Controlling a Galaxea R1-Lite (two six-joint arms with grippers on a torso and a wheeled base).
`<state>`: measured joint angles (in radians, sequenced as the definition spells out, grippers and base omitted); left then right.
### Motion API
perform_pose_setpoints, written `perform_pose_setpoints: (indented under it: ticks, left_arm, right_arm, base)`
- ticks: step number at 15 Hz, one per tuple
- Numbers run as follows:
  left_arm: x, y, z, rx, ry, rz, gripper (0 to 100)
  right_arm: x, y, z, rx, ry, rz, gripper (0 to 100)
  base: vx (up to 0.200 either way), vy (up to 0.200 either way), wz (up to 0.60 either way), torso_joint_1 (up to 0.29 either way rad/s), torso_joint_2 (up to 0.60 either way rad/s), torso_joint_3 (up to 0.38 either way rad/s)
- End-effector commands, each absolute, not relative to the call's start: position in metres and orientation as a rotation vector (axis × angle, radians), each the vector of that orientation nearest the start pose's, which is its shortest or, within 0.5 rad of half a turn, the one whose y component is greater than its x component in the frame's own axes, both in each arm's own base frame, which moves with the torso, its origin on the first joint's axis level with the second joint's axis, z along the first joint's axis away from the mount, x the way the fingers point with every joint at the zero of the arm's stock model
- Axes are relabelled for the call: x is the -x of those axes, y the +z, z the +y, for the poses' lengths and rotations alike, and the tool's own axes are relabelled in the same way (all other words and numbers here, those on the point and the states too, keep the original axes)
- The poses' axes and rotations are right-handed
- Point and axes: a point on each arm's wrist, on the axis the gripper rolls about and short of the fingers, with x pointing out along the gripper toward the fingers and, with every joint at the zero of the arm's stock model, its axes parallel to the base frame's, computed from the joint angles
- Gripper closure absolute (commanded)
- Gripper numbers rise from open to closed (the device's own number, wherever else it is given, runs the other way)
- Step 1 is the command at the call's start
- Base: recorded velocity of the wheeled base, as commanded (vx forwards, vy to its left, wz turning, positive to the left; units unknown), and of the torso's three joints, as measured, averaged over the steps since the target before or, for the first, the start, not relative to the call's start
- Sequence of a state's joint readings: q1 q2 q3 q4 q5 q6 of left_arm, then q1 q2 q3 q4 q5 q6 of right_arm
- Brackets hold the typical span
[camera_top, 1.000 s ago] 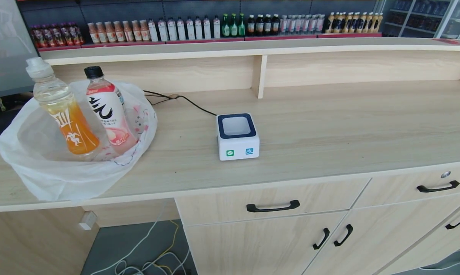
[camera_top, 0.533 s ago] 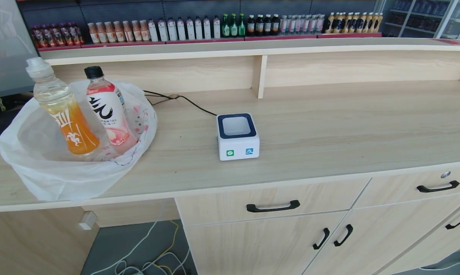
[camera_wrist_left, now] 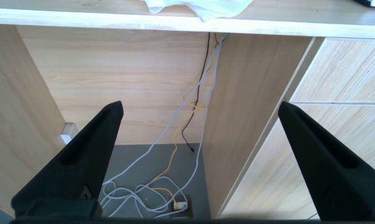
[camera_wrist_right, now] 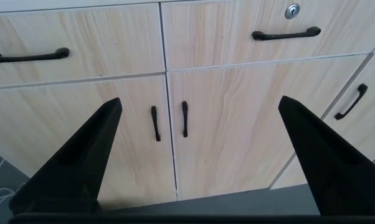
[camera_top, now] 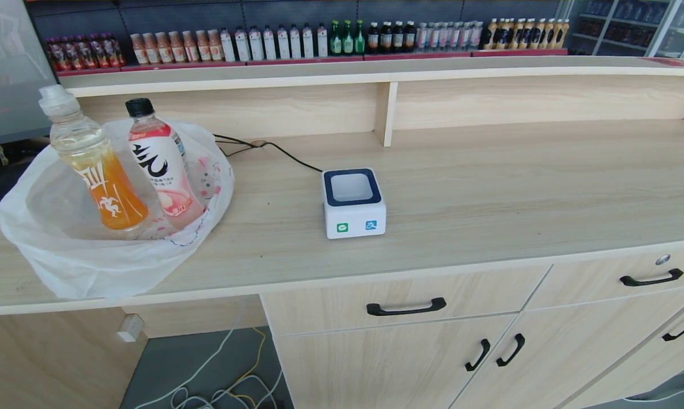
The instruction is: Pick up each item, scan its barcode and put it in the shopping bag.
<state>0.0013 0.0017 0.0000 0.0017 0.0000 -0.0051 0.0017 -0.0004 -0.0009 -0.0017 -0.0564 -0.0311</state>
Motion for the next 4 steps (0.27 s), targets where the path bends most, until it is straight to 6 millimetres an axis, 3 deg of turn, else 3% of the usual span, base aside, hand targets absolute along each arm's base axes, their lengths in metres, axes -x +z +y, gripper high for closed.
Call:
perform_pose_setpoints:
  ticks: [1, 4]
  left_arm:
    - [0.0227, 0.0754, 0.0000, 0.005, 0.002, 0.003, 0]
    - [0.0227, 0.0754, 0.0000, 0.006, 0.002, 0.003, 0]
  right_arm:
    - [0.0230, 0.0761, -0.0013, 0.034, -0.055, -0.002, 0]
    - [0.0229, 0.0761, -0.0012, 0.040, -0.051, -0.002, 0]
  base:
    - [0.000, 0.000, 0.00, 0.000, 0.00, 0.000]
    - [0.000, 0.000, 0.00, 0.000, 0.00, 0.000]
